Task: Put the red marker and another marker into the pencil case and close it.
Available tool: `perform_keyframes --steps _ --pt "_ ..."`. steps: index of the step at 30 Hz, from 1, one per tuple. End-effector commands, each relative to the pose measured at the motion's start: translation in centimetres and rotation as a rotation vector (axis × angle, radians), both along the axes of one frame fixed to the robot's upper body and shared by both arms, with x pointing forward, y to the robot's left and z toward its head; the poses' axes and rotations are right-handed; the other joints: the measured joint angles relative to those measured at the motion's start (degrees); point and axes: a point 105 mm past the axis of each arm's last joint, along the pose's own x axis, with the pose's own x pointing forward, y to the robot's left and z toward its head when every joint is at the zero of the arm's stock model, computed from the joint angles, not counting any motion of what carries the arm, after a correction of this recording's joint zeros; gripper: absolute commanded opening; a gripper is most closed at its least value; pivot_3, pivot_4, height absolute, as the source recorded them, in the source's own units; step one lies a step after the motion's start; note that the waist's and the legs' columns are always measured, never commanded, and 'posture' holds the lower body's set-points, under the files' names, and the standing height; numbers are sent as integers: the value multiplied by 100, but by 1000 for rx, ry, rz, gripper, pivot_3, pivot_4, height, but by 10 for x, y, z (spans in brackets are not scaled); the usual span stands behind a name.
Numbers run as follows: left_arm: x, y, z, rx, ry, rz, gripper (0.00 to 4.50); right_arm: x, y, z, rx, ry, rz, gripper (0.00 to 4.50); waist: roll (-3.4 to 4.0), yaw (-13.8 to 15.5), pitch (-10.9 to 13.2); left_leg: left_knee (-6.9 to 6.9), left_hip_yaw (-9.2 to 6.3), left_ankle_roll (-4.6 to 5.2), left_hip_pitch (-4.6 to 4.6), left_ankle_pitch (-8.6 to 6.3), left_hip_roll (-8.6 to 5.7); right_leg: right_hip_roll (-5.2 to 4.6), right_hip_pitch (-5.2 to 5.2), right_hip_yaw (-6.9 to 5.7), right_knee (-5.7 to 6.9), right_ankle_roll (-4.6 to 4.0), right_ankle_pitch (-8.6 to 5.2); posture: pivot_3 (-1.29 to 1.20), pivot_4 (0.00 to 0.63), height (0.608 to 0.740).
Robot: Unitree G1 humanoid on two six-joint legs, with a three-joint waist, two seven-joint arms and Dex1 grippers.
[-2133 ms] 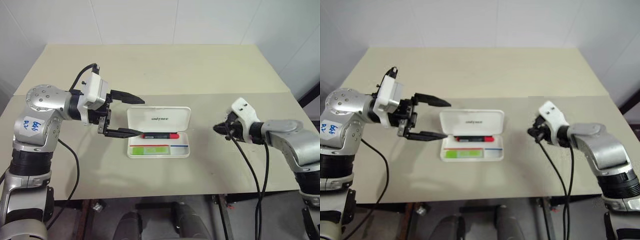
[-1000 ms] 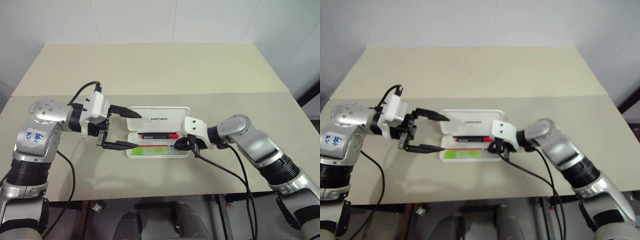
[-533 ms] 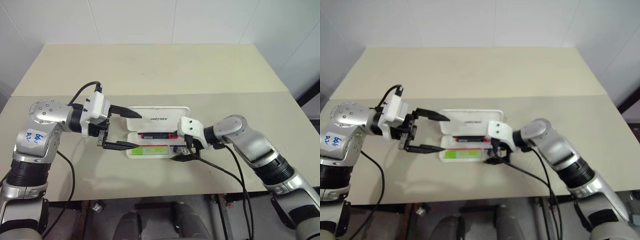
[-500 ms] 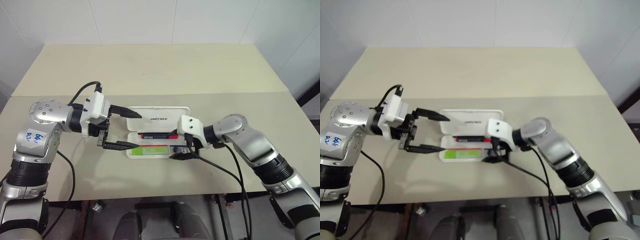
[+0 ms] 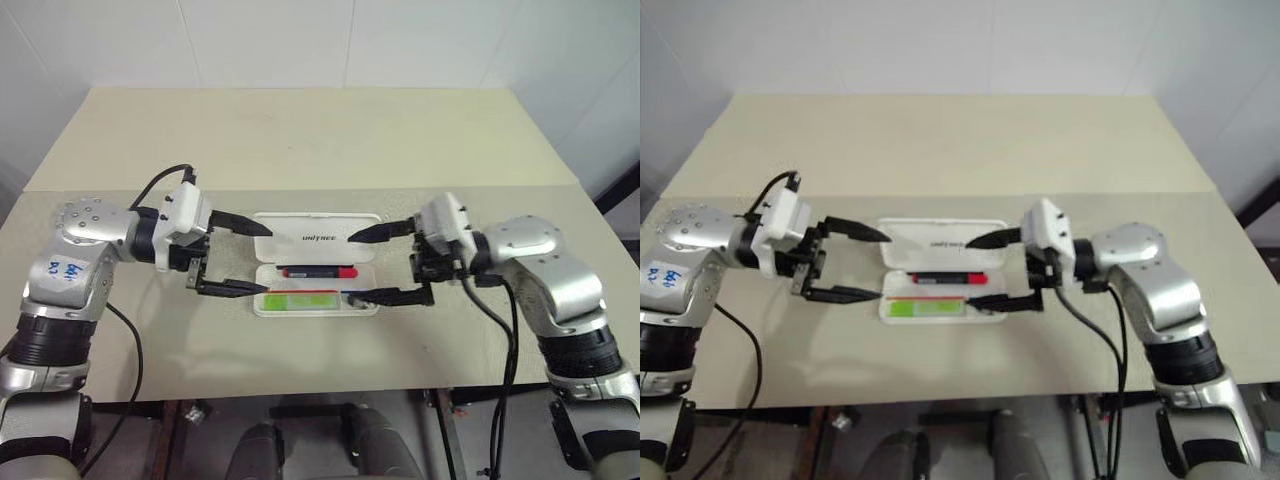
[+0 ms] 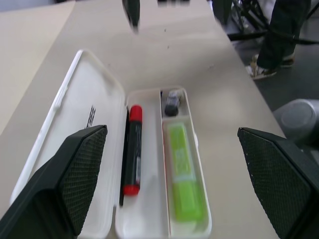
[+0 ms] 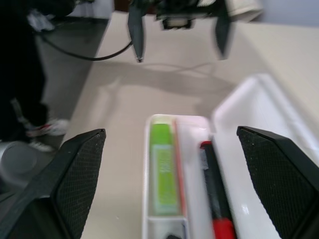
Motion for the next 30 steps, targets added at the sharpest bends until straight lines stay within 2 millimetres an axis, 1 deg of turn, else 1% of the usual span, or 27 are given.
perform_keyframes --steps 1,2,5,8,10,14,16,17,20,22,26,28,30 --pt "1 18 3 2 -23 58 4500 -4 -20 23 75 -79 -71 4463 0 2 0 0 0 0 2 0 0 0 0 0 3 -2 -1 0 150 740" --pt "3 23 2 -2 -22 77 4500 -5 -25 24 80 -85 -94 4463 0 12 0 -1 1 0 4 0 0 0 0 -1 5 -5 -3 0 150 740" --pt "6 30 1 -35 -14 106 3853 -5 -40 27 119 -103 -154 4500 0 21 0 1 0 0 3 0 0 1 0 -6 10 -8 -5 0 150 740" --pt "9 33 5 -77 -16 124 2866 -6 -49 25 120 -74 -173 4500 0 23 0 2 2 0 2 0 -1 0 0 -4 10 -8 -4 0 150 740" --pt "12 32 8 -102 -23 131 2146 -6 -52 25 120 -55 -178 4500 0 24 0 2 4 0 3 0 -2 -2 0 -3 10 -7 -4 0 150 740" --pt "17 30 11 -140 -33 137 811 -5 -52 27 140 -39 -183 4500 0 24 0 2 2 0 2 0 -1 -1 0 -4 8 -7 -4 0 150 740" --pt "16 29 9 -133 -8 132 110 -4 -52 27 143 -42 -187 4500 0 7 0 1 4 0 3 0 -1 0 0 -3 10 -7 -4 0 150 740" --pt "16 29 8 -123 -1 126 43 -3 -52 28 143 -44 -190 4500 0 4 0 1 4 0 3 0 0 0 0 -3 10 -7 -4 0 150 740" --pt "16 28 11 -134 10 124 43 -1 -52 28 144 -46 -197 4500 0 15 0 1 3 0 3 0 0 0 0 -3 10 -8 -4 0 150 740" --pt "26 27 20 -174 -19 156 43 1 -53 28 144 -47 -203 4500 -1 22 1 2 3 0 2 0 -1 0 0 -3 10 -7 -4 0 150 740" --pt "52 21 44 -323 -65 249 43 3 -51 31 172 -20 -188 4500 -1 65 0 8 1 0 1 1 -6 -1 3 -2 10 0 0 0 150 740" --pt "63 18 48 -374 -75 290 43 2 -49 34 190 0 -168 4500 -1 77 0 7 1 0 1 1 -6 -1 3 -2 9 1 1 0 150 740" --pt "71 15 46 -389 -60 315 43 -2 -45 36 213 17 -141 4500 0 85 0 7 0 0 -1 0 -5 0 3 -3 7 2 1 0 150 740"
